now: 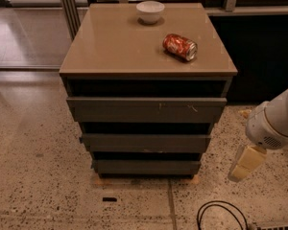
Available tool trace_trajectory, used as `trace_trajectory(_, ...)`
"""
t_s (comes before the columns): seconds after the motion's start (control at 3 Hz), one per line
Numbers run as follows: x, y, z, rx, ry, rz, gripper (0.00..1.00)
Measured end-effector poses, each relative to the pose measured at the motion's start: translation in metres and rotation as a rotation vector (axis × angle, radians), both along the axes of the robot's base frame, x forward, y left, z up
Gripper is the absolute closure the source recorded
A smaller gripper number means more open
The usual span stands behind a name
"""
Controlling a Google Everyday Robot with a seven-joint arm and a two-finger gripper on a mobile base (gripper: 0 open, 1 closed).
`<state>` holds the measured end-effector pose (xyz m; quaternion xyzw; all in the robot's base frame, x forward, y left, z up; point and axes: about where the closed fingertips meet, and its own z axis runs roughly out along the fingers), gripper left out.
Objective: Open top drawer
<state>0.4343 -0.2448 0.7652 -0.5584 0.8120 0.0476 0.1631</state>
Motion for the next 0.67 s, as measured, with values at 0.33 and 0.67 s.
trace_trajectory(0.33,0.000,0.001,-0.014,0.092,-0.006,0.015,0.00)
trace_trajectory(0.67,-0.001,0.008,-0.055,0.243,-0.035,0.059,0.00)
